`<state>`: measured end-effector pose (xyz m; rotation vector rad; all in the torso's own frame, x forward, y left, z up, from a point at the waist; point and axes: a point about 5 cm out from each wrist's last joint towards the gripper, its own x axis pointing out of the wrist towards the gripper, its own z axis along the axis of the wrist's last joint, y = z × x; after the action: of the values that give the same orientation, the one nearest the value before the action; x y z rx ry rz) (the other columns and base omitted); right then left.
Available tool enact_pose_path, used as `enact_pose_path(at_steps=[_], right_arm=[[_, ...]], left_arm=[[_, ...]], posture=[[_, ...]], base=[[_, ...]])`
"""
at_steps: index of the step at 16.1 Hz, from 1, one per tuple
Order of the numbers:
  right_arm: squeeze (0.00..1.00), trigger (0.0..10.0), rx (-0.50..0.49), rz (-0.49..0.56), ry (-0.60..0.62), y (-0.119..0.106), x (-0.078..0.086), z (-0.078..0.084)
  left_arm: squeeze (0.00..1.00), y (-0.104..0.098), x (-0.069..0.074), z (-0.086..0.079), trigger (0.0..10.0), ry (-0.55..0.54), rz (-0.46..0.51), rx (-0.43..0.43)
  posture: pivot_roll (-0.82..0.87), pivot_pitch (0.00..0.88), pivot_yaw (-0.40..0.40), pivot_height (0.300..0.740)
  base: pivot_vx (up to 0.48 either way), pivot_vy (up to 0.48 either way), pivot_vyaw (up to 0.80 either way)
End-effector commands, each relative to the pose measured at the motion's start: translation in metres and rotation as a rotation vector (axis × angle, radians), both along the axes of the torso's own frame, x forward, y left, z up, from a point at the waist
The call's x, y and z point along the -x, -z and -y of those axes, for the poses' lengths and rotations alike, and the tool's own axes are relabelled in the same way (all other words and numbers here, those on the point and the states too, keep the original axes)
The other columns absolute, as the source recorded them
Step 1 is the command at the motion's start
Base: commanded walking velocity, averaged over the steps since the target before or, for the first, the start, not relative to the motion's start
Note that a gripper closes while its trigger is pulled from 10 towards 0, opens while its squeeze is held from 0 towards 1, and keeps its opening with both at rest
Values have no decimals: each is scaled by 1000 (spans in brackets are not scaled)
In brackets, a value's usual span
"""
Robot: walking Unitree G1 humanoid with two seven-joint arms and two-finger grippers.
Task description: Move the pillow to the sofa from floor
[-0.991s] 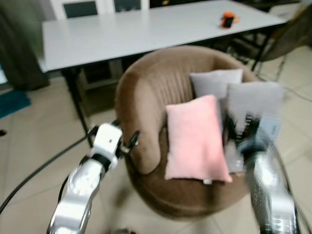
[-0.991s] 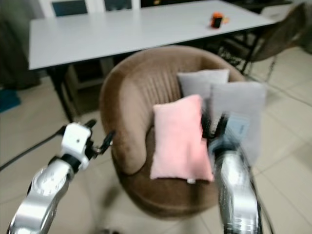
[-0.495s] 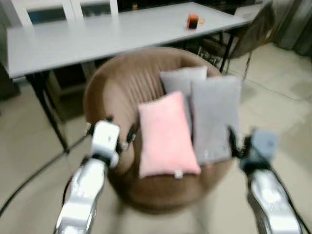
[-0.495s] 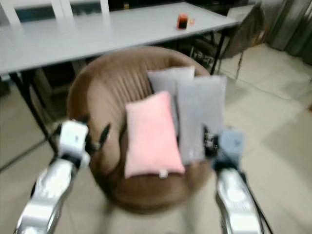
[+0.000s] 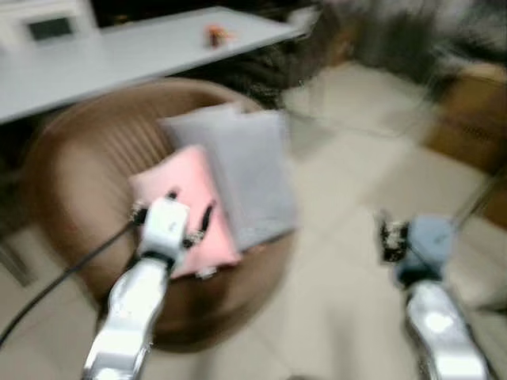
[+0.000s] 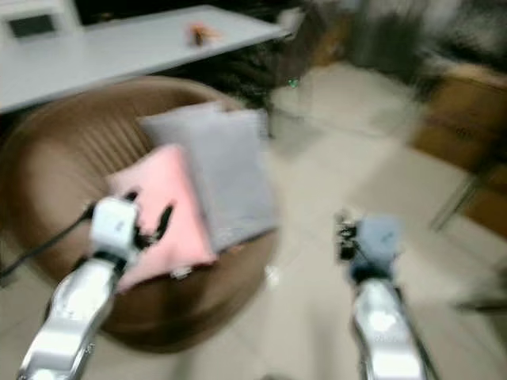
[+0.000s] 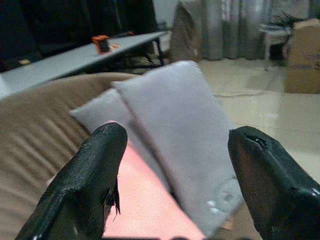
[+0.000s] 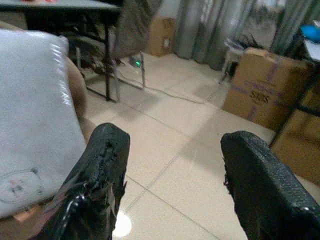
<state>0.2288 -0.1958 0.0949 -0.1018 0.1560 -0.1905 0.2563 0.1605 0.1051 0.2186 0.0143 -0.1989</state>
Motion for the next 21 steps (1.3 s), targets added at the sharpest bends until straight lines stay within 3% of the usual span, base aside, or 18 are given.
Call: enact_pose_path(at_steps=[1, 6, 10, 21], right_arm=[[0, 10000, 14, 25, 4, -7, -4, 3], [0, 10000, -6, 18, -19, -8, -7, 1], [0, 10000, -19, -2, -19, -7, -9, 3], [0, 10000, 0, -22, -25, -7, -19, 9]], left_arm=[[0, -3, 0, 1, 10000, 1, 14, 4], [0, -4, -4, 4, 10000, 7, 19, 11], [0, -1, -7, 5, 10000, 7, -12, 45], [0, -3, -9, 9, 10000, 57, 4, 62]], posture=[[-91, 0, 19, 740], [-89, 0, 21, 740], [-93, 0, 24, 740], [-91, 0, 13, 740]], base=[[0, -480, 0], [0, -480, 0], [0, 0, -108], [291, 0, -790]])
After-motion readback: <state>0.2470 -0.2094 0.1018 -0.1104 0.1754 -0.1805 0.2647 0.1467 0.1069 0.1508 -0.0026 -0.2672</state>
